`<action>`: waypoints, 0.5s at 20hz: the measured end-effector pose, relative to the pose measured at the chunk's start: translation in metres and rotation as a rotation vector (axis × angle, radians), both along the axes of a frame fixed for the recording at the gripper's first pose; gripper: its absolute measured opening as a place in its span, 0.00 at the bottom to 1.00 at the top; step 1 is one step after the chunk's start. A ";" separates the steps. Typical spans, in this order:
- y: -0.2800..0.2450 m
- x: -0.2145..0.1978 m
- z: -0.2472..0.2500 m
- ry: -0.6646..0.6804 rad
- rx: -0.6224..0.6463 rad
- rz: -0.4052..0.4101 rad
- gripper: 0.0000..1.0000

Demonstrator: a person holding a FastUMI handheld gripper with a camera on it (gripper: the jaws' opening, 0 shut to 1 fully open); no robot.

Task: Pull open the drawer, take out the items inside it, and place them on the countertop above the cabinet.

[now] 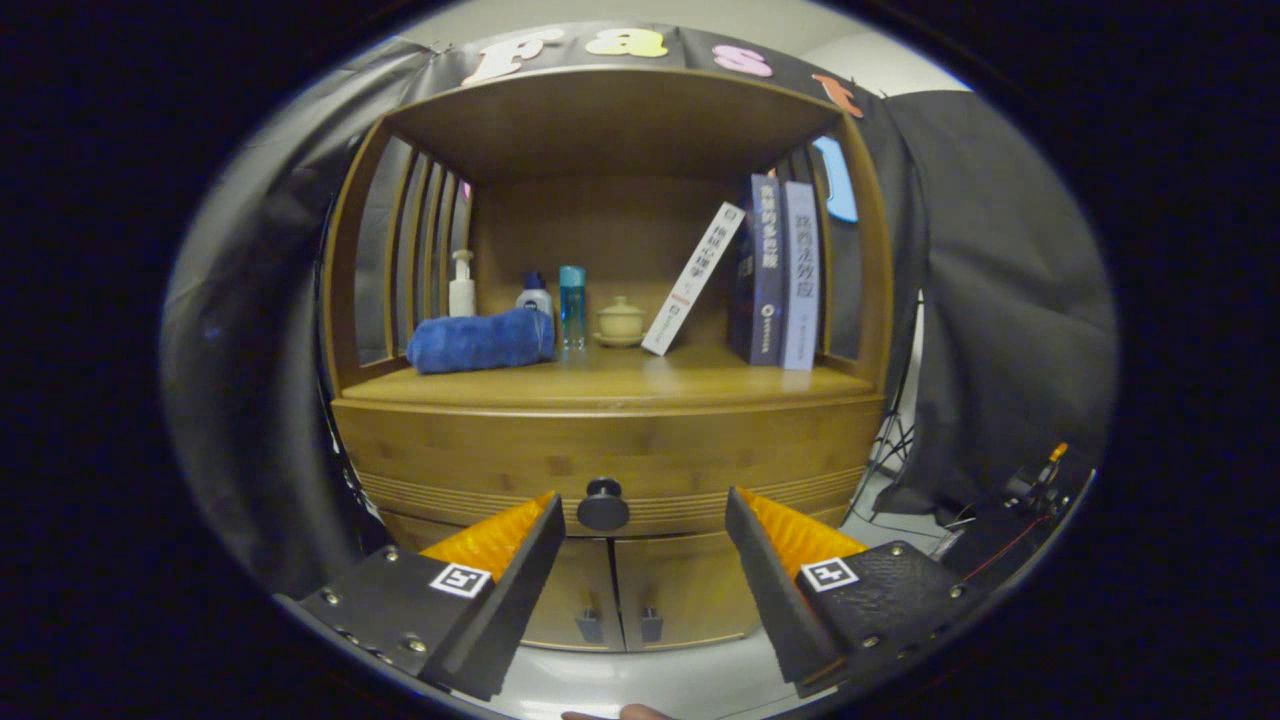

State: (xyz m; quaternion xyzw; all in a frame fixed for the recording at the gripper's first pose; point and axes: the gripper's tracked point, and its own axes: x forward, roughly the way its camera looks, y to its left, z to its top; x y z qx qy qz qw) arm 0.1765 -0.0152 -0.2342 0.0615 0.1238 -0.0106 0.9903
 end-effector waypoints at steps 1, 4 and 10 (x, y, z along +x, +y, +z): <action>0.006 0.014 -0.012 0.018 0.015 0.005 0.97; 0.032 0.042 -0.040 0.066 0.049 0.066 0.96; 0.030 0.064 -0.050 0.017 0.074 0.106 0.43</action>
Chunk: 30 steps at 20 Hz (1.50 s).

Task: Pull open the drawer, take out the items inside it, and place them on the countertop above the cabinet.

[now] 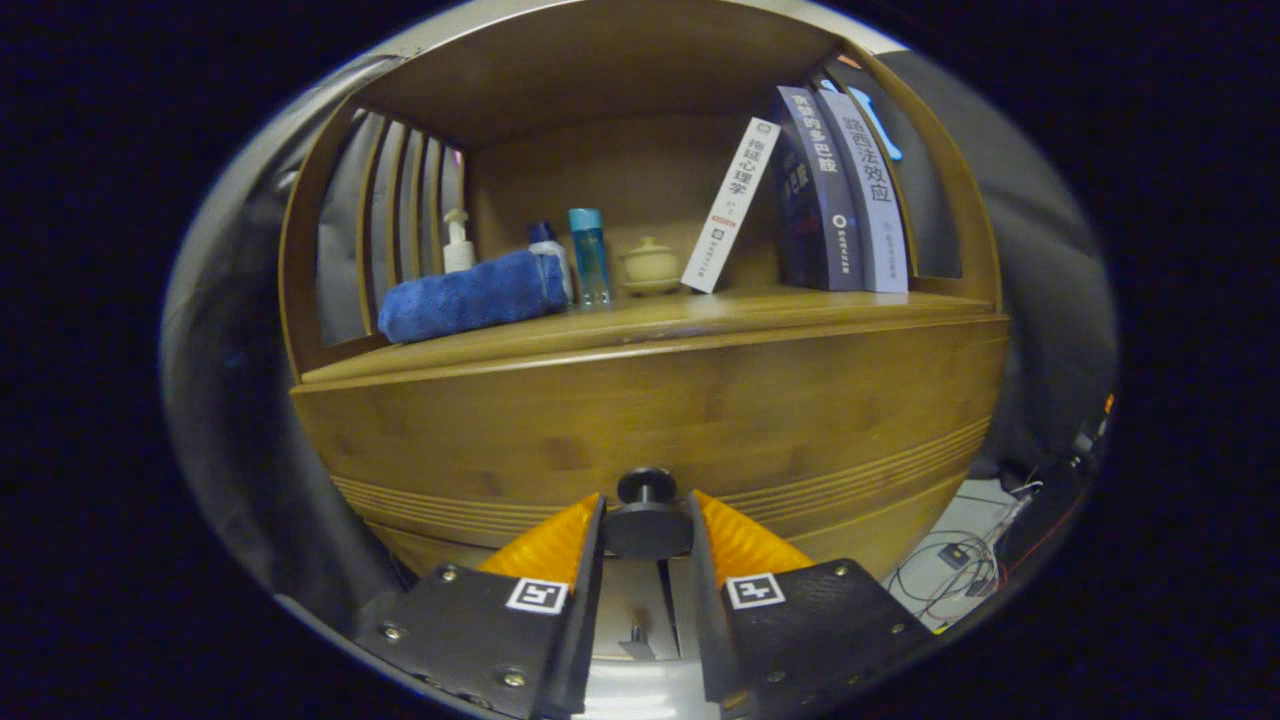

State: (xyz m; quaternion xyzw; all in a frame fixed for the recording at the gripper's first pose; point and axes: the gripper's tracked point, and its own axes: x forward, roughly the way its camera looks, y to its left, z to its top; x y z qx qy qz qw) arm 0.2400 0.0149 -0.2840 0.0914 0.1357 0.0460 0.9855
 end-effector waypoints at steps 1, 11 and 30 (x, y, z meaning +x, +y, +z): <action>-0.001 0.001 0.003 -0.023 -0.030 0.007 0.44; -0.003 -0.005 0.001 -0.060 -0.053 -0.011 0.22; -0.011 -0.151 -0.006 0.077 -0.105 0.046 0.22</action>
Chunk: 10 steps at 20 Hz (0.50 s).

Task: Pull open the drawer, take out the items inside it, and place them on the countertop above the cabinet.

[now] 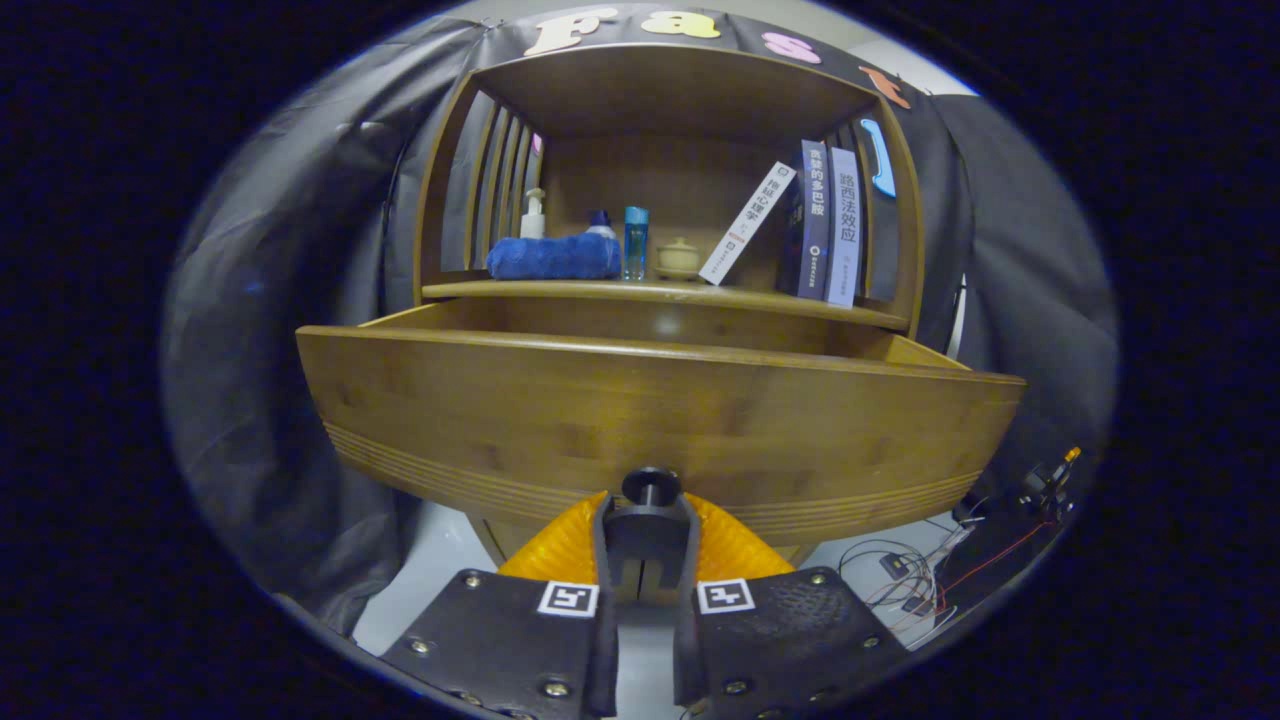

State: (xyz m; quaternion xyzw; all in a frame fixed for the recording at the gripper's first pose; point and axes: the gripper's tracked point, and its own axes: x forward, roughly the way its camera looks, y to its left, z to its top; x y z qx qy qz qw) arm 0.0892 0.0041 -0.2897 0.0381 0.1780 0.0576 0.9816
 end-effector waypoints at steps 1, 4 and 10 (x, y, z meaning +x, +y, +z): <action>0.001 -0.007 0.001 0.004 0.035 -0.006 0.22; -0.001 -0.033 0.000 -0.038 0.046 -0.027 0.22; 0.001 -0.047 0.006 -0.015 0.114 0.029 0.54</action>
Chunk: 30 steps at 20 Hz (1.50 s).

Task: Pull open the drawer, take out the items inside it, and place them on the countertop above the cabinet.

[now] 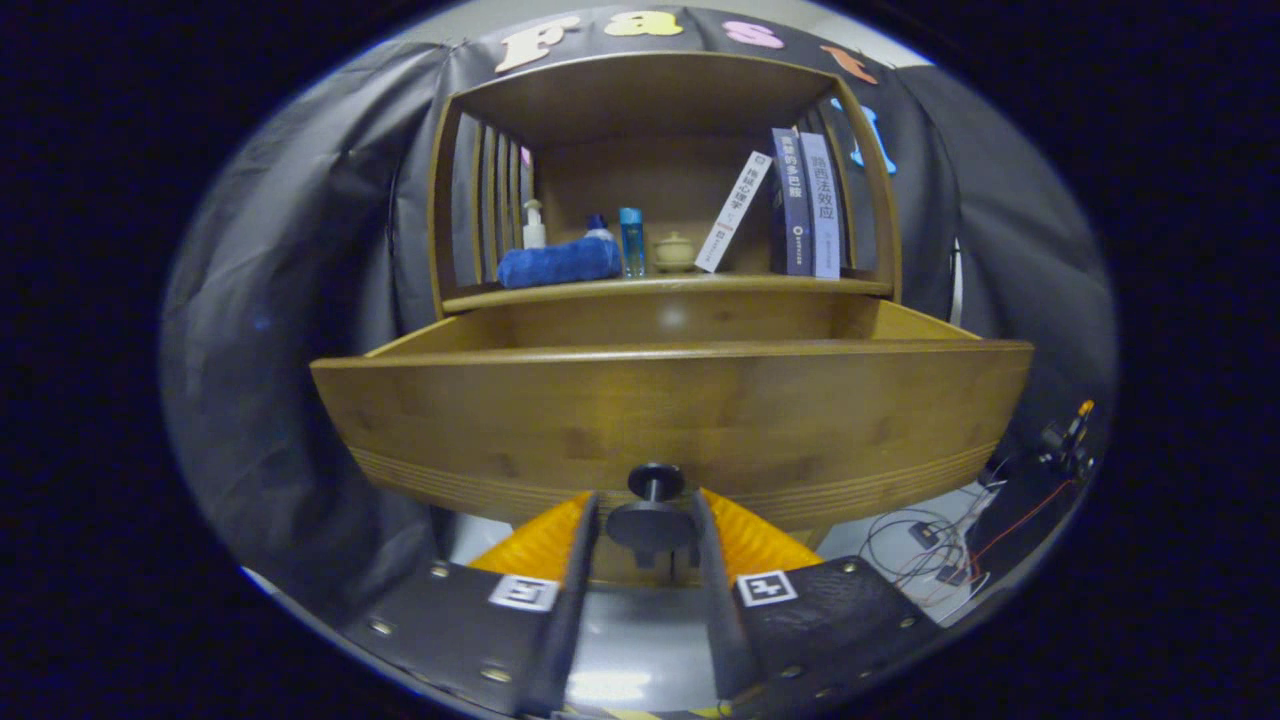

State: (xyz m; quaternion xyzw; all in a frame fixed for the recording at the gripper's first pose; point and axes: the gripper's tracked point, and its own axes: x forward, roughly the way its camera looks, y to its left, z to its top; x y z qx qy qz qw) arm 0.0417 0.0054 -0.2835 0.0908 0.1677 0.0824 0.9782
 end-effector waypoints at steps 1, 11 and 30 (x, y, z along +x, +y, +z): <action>-0.008 -0.002 0.002 0.005 -0.005 -0.022 0.66; -0.057 0.018 0.088 0.008 0.070 -0.122 1.00; -0.010 0.136 -0.015 0.819 0.038 -0.054 0.86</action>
